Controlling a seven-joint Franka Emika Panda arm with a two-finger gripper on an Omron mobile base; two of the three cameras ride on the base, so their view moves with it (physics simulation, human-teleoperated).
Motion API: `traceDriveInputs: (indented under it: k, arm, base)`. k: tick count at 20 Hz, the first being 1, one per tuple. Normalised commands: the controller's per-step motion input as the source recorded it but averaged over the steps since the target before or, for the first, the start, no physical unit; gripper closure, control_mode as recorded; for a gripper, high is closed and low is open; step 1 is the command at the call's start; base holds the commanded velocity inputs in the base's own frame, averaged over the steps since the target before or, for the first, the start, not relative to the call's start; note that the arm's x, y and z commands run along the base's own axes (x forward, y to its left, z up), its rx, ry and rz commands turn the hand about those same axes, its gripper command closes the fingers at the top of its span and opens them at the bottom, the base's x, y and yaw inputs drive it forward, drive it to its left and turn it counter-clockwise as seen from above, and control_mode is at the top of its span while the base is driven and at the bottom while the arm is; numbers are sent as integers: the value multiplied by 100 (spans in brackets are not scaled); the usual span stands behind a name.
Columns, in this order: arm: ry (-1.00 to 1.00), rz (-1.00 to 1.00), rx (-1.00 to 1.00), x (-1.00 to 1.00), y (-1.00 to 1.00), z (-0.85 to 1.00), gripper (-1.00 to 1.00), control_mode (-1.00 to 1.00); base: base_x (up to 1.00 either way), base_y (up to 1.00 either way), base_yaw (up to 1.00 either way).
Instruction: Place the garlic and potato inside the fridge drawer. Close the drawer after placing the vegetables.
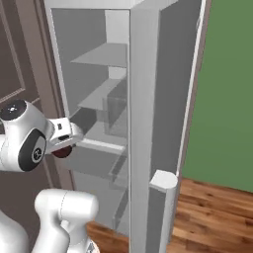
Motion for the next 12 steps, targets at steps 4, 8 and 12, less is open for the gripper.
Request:
traceDriveInputs:
  k: [4,8,12]
  arm:
    - [0,0,0,0,0,0,100,100]
    - [0,0,0,0,0,0,100,100]
    - [0,0,0,0,0,0,100,100]
  base:
    - [61,0,-21]
    - [52,0,-19]
    - [41,-3,-16]
